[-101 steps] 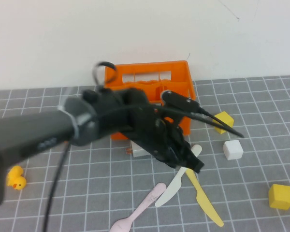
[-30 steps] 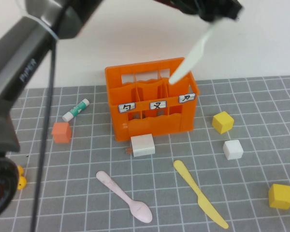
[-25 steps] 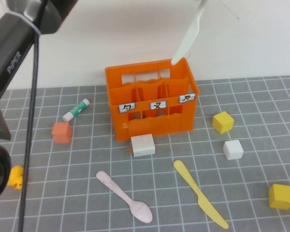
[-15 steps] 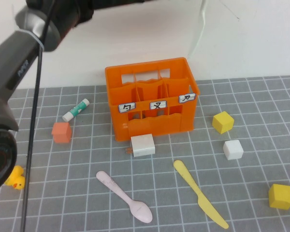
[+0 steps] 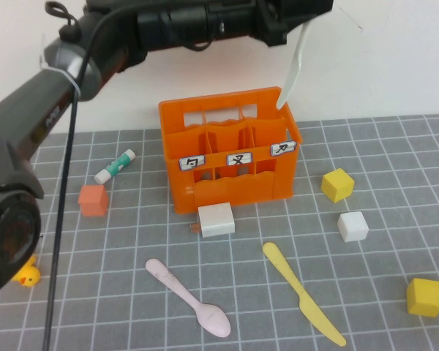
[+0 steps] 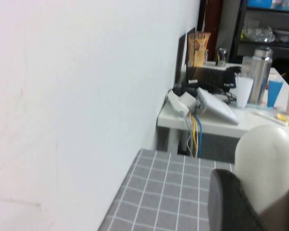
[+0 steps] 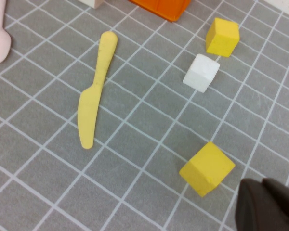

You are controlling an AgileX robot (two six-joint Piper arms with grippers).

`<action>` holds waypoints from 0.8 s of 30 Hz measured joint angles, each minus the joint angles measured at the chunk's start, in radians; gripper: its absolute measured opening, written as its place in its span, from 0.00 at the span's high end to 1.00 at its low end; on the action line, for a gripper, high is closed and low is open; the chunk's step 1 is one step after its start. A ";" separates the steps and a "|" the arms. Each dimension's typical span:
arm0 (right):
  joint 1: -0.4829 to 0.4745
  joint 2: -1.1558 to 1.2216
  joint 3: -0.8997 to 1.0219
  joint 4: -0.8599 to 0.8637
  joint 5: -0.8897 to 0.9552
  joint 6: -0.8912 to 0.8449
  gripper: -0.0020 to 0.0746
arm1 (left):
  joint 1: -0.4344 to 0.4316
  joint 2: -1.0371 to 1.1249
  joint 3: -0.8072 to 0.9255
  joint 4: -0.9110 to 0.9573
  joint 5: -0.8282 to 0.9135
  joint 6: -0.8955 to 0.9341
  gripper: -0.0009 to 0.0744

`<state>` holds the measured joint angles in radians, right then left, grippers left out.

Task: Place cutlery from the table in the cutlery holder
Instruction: Place the knife on the box

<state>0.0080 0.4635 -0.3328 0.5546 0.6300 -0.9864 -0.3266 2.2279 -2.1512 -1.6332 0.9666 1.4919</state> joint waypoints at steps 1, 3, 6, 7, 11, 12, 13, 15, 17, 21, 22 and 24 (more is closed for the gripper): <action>0.000 0.000 0.000 0.000 0.000 -0.002 0.98 | 0.000 0.010 0.000 0.001 0.002 0.006 0.73; 0.000 0.000 0.000 0.000 0.000 -0.002 0.98 | 0.000 0.030 0.000 0.002 0.009 0.018 0.73; 0.000 0.000 0.000 0.000 0.000 -0.004 0.98 | 0.000 0.062 0.000 0.002 0.013 0.021 0.73; 0.000 0.000 0.000 0.000 0.000 -0.004 0.98 | 0.000 0.071 0.000 0.002 0.013 0.023 0.73; 0.000 0.000 0.000 0.000 0.000 -0.004 0.98 | 0.000 0.098 0.000 0.000 0.013 0.038 0.73; 0.000 0.000 0.000 0.000 0.000 -0.004 0.98 | 0.000 0.102 0.000 -0.002 0.013 0.048 0.73; 0.000 0.000 0.000 0.000 0.000 -0.004 0.98 | 0.000 0.110 0.000 -0.003 0.013 0.055 0.73; 0.000 0.000 0.000 0.000 0.000 -0.004 0.98 | 0.000 0.117 0.000 -0.004 0.013 0.062 0.73; 0.000 0.000 0.000 0.000 0.000 -0.004 0.98 | 0.000 0.121 0.000 0.000 0.013 0.066 0.73; 0.000 0.000 0.000 0.000 0.000 -0.004 0.98 | 0.000 0.123 0.000 0.007 0.008 0.058 0.73; 0.000 0.000 0.000 0.000 0.000 -0.004 0.98 | 0.000 0.123 0.000 0.014 -0.002 0.048 0.73; 0.000 0.000 0.000 0.000 0.000 -0.004 0.98 | 0.000 0.123 0.000 0.036 -0.013 0.035 0.73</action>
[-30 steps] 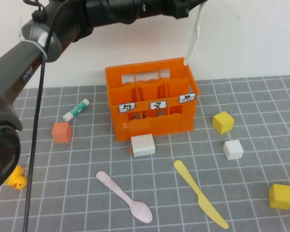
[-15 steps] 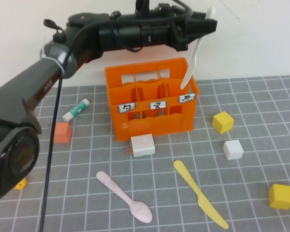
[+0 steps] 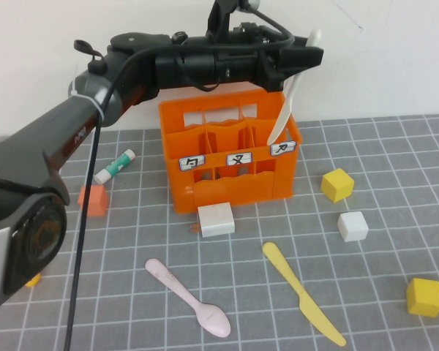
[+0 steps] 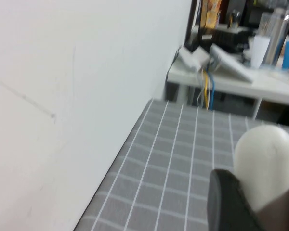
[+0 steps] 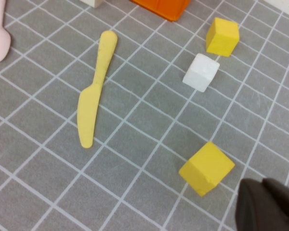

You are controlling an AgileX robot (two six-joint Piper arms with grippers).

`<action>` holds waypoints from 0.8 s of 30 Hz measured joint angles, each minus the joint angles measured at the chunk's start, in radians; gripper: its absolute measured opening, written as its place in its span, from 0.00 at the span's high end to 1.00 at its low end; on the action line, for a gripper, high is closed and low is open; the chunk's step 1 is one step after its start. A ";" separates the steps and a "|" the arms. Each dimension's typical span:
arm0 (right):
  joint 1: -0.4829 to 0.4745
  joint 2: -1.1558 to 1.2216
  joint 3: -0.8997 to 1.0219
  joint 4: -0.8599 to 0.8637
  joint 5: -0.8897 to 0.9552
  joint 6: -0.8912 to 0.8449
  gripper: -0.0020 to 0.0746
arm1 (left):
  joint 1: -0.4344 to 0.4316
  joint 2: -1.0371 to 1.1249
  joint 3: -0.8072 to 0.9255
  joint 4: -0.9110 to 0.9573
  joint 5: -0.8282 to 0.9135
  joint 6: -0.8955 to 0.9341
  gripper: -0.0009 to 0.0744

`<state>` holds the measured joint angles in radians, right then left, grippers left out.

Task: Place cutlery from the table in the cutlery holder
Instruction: Place the knife on the box, then pick up the spoon

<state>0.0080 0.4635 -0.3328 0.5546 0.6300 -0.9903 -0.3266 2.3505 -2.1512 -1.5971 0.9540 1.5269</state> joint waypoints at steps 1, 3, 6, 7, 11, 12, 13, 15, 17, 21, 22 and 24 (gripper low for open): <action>0.000 0.000 0.000 0.000 0.000 0.000 0.98 | 0.000 0.001 0.000 0.017 -0.005 0.000 0.71; 0.000 0.000 0.000 -0.002 0.000 0.000 0.98 | 0.000 0.001 0.000 0.044 -0.007 0.000 0.63; 0.000 0.000 0.000 -0.002 0.000 0.000 0.98 | 0.000 0.001 0.000 0.066 -0.009 -0.003 0.50; 0.000 0.000 0.000 -0.002 0.000 0.000 0.98 | 0.000 0.001 0.000 0.068 -0.009 -0.012 0.49; 0.000 0.000 0.000 -0.002 0.000 0.000 0.98 | 0.000 -0.023 0.000 0.111 -0.032 -0.047 0.63; 0.000 0.000 0.000 -0.002 0.000 0.000 0.98 | 0.000 -0.042 0.000 0.142 -0.042 -0.062 0.69; 0.000 0.000 0.000 -0.002 0.000 0.000 0.98 | 0.000 -0.067 0.000 0.183 -0.056 -0.080 0.78; 0.000 0.000 0.000 0.001 0.000 -0.003 0.98 | 0.000 -0.124 0.000 0.281 -0.081 -0.115 0.90; 0.000 0.000 0.000 0.016 0.000 -0.026 0.98 | 0.000 -0.204 0.000 0.412 -0.095 -0.178 0.95; 0.000 0.000 0.000 0.076 0.020 -0.121 0.98 | 0.000 -0.365 0.000 0.724 -0.102 -0.385 0.98; 0.000 0.000 0.000 0.093 0.028 -0.140 0.98 | 0.000 -0.410 0.000 0.828 -0.094 -0.467 0.98; 0.000 0.000 0.000 0.118 0.040 -0.167 0.98 | 0.000 -0.497 0.000 1.047 -0.067 -0.659 0.98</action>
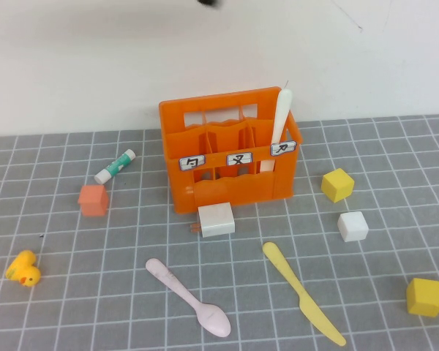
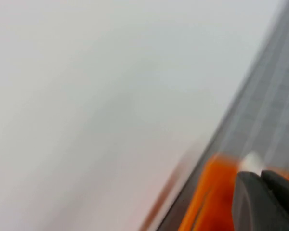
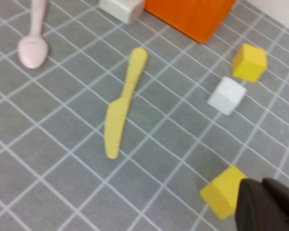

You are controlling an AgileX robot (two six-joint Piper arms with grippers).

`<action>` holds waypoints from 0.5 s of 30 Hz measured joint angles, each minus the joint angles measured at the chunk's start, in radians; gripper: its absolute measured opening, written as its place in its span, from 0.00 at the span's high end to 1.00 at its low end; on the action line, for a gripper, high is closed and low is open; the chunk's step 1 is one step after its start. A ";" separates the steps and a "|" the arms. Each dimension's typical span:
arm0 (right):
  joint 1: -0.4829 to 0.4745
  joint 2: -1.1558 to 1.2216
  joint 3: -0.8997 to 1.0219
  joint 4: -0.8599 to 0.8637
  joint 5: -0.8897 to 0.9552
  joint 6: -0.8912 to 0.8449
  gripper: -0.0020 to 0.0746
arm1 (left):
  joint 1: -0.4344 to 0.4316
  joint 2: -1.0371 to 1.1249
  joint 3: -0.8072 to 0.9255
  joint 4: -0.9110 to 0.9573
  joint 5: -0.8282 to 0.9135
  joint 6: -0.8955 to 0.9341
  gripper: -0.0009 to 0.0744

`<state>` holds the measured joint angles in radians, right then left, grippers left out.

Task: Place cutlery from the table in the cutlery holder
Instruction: Pick up the spoon

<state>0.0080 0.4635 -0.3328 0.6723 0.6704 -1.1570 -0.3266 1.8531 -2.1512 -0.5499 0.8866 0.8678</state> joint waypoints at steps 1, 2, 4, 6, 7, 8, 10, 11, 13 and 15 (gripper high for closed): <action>0.000 0.000 0.000 0.012 0.008 -0.013 0.98 | 0.000 -0.042 0.000 0.133 0.023 -0.122 0.99; 0.000 0.000 0.000 0.019 0.013 -0.019 0.98 | 0.000 -0.082 0.000 0.260 0.054 -0.234 0.99; 0.000 0.000 0.000 0.035 0.022 -0.032 0.98 | 0.000 -0.148 0.000 0.446 0.125 -0.397 0.99; 0.000 0.000 0.000 0.053 0.033 -0.042 0.98 | 0.000 -0.209 0.002 0.566 0.199 -0.468 0.99; 0.004 0.000 0.000 0.071 0.043 -0.053 0.98 | 0.002 -0.245 0.014 0.604 0.226 -0.491 0.99; 0.008 0.000 -0.004 0.085 0.052 -0.068 0.98 | 0.005 -0.284 0.034 0.627 0.243 -0.516 0.99; 0.021 0.000 -0.018 0.116 0.075 -0.093 0.98 | 0.005 -0.365 0.087 0.640 0.253 -0.559 0.99; 0.027 0.003 -0.028 0.123 0.084 -0.094 0.98 | 0.005 -0.407 0.127 0.641 0.253 -0.587 0.99; 0.041 0.018 -0.062 0.129 0.116 -0.095 0.98 | 0.005 -0.485 0.216 0.642 0.248 -0.640 0.99; 0.051 0.048 -0.101 0.131 0.150 -0.088 0.98 | 0.005 -0.569 0.331 0.644 0.228 -0.680 0.99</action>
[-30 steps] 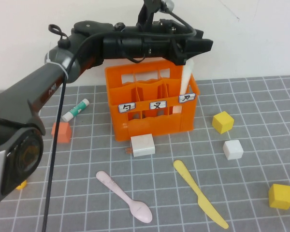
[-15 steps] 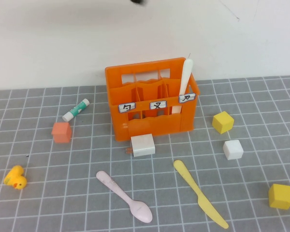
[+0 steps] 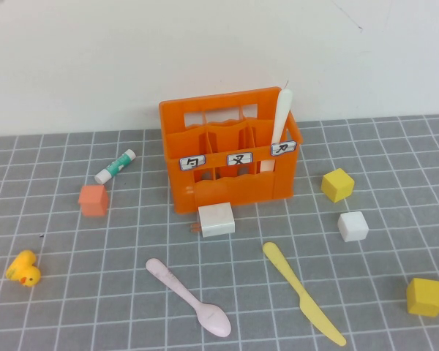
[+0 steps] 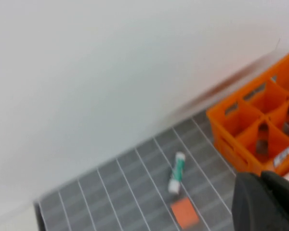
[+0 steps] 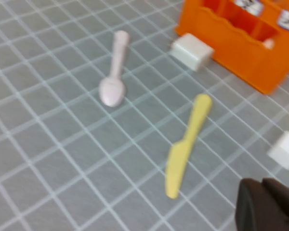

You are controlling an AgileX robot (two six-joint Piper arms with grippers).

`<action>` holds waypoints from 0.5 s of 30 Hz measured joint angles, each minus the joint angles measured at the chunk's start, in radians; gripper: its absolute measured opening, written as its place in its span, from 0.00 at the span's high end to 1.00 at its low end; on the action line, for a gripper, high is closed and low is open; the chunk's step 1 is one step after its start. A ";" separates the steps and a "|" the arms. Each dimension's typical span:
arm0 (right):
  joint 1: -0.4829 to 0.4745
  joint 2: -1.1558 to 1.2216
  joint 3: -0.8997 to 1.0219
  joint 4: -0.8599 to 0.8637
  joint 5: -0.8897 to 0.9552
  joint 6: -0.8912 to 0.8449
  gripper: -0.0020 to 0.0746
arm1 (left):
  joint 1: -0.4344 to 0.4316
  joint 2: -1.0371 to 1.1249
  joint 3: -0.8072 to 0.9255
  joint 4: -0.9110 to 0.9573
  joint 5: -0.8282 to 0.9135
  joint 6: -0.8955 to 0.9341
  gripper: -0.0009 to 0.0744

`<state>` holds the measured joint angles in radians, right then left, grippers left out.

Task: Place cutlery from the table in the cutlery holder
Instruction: Pick up the spoon

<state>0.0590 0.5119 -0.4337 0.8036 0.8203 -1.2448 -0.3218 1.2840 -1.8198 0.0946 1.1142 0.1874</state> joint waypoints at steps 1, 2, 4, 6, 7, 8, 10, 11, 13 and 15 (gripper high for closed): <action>0.004 0.027 -0.028 0.002 0.024 0.008 0.98 | 0.000 -0.049 0.088 0.005 -0.028 -0.031 0.99; 0.007 0.047 -0.047 0.002 0.039 0.015 0.98 | 0.000 -0.098 0.151 0.011 -0.050 -0.052 0.99; 0.007 0.104 -0.094 0.007 0.071 0.023 0.98 | 0.000 -0.197 0.316 0.026 -0.116 -0.112 0.99; 0.007 0.160 -0.129 0.008 0.085 0.026 0.98 | 0.000 -0.280 0.466 0.037 -0.186 -0.182 0.99; 0.007 0.193 -0.145 0.008 0.090 0.029 0.98 | 0.000 -0.323 0.549 0.039 -0.219 -0.229 0.99; 0.007 0.225 -0.159 0.006 0.090 0.031 0.98 | 0.000 -0.364 0.630 0.039 -0.248 -0.279 0.99; 0.007 0.289 -0.176 -0.004 0.090 0.032 0.98 | 0.000 -0.425 0.778 0.015 -0.288 -0.374 0.99; 0.007 0.312 -0.178 -0.011 0.090 0.032 0.98 | 0.000 -0.448 0.845 -0.003 -0.302 -0.404 0.99; 0.007 0.367 -0.178 -0.031 0.088 0.032 0.98 | 0.000 -0.467 0.949 -0.042 -0.317 -0.429 0.99; 0.007 0.408 -0.178 -0.045 0.086 0.032 0.98 | 0.000 -0.464 1.032 -0.095 -0.331 -0.438 0.99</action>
<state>0.0656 0.9201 -0.6118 0.7585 0.9062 -1.2123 -0.3218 0.8198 -0.7879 0.0000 0.7831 -0.2511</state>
